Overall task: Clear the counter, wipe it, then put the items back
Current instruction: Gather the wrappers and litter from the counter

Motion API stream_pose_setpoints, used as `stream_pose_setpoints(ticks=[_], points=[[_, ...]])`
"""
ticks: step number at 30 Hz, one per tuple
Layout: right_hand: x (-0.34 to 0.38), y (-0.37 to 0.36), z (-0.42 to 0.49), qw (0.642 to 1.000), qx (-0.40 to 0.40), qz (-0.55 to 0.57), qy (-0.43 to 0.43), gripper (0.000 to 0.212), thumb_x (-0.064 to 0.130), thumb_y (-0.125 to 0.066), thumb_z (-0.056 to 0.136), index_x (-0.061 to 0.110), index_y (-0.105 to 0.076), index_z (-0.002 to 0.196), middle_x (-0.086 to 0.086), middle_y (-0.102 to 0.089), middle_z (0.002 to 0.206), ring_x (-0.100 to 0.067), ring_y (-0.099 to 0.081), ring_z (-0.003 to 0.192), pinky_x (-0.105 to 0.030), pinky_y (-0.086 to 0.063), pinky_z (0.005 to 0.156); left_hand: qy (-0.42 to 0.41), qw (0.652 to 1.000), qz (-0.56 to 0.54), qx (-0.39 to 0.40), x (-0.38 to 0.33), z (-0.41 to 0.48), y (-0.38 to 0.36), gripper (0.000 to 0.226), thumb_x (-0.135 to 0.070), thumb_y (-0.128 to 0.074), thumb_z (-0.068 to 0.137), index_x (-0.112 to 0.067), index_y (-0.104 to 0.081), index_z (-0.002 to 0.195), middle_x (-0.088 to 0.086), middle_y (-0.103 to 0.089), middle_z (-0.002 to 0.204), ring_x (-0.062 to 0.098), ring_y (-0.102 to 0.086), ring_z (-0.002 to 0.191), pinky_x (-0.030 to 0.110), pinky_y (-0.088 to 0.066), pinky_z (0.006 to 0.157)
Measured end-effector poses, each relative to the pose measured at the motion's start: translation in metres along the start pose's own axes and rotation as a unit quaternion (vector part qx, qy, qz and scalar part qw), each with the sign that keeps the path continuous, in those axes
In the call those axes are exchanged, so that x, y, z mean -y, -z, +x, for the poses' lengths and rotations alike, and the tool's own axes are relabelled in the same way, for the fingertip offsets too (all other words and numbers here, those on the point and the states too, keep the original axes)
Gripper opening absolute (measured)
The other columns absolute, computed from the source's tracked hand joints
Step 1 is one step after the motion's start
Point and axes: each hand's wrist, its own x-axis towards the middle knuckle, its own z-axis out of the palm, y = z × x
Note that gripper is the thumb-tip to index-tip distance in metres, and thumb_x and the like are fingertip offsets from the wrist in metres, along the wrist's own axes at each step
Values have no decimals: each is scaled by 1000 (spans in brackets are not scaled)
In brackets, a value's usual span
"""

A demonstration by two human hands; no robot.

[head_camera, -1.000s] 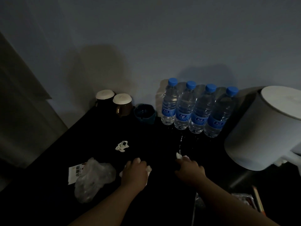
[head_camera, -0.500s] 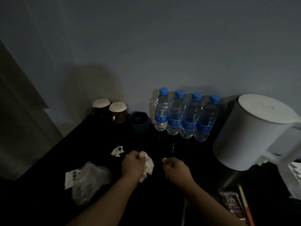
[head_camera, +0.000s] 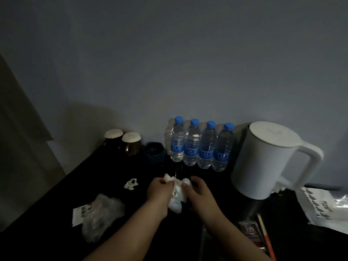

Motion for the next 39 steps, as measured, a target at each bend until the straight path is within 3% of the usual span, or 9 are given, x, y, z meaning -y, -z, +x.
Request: stream_pose_setpoints(ticks=[2, 9, 14, 18, 24, 27, 31, 36, 39], points=[[2, 6, -5, 1000, -13, 6, -1, 31, 29, -60, 89, 32, -40, 113, 5, -60, 106, -17, -62, 103, -42, -50, 96, -6, 1000, -15, 26, -3, -6, -4, 16, -17, -60, 90, -3, -67, 86, 19, -70, 90, 33, -68, 88, 43, -55, 88], [4, 29, -23, 998, -50, 28, -2, 28, 17, -60, 87, 20, -57, 114, -4, -67, 107, -22, -66, 98, -44, -53, 89, -17, 995, -65, 76, -17, -41, -26, 4, -6, -58, 89, -2, -59, 87, 15, -64, 83, 29, -63, 80, 37, -52, 78], [4, 55, -42, 996, -73, 50, 26, 23, 15, -62, 87, 20, -58, 110, -4, -68, 103, -21, -66, 94, -36, -56, 80, -24, 992, -72, 106, -27, -67, -55, 24, -11, -48, 95, -8, -57, 73, 9, -60, 69, 20, -58, 61, 20, -45, 53], [5, 83, -57, 991, -118, 28, 50, 32, 6, -65, 81, 20, -58, 109, -3, -69, 99, -20, -67, 92, -43, -55, 87, -69, 991, -51, 99, -27, -90, -79, 20, -5, -41, 93, -9, -59, 85, 14, -63, 86, 25, -59, 72, 24, -44, 56], [1, 139, -79, 984, -153, 66, 60, 34, -6, -61, 79, 18, -60, 103, 0, -68, 89, -17, -66, 84, -31, -55, 76, -134, 986, -45, 91, -24, -136, -124, 26, 6, -50, 87, -20, -55, 88, 7, -57, 93, 24, -58, 89, 25, -47, 67], [-4, 169, -90, 985, -145, 82, 49, 33, -4, -62, 78, 13, -60, 107, -8, -70, 95, -24, -68, 89, -38, -56, 79, -142, 983, -50, 109, -21, -154, -148, 25, 4, -57, 85, -20, -54, 90, 8, -57, 97, 24, -58, 90, 24, -47, 64], [-6, 211, -103, 985, -143, 65, 74, 30, -10, -59, 78, 10, -63, 101, -9, -71, 89, -18, -67, 79, -24, -55, 65, -160, 979, -44, 118, -19, -171, -181, 29, 8, -57, 82, -20, -56, 88, 14, -61, 105, 26, -60, 91, 27, -49, 72], [-20, 255, -118, 987, -143, 43, 58, 36, -12, -54, 78, 11, -61, 104, -8, -70, 89, -14, -66, 76, -19, -51, 57, -183, 972, -13, 148, -6, -189, -219, 27, 8, -56, 84, -15, -55, 98, 4, -57, 95, 7, -53, 75, 12, -45, 55], [-31, 281, -127, 987, -150, 25, 50, 36, -12, -54, 78, 10, -58, 106, -6, -66, 89, -15, -63, 76, -14, -49, 51, -164, 972, -7, 169, 7, -193, -235, 24, 4, -58, 85, -15, -54, 101, 2, -56, 94, 8, -54, 77, 14, -46, 59]])
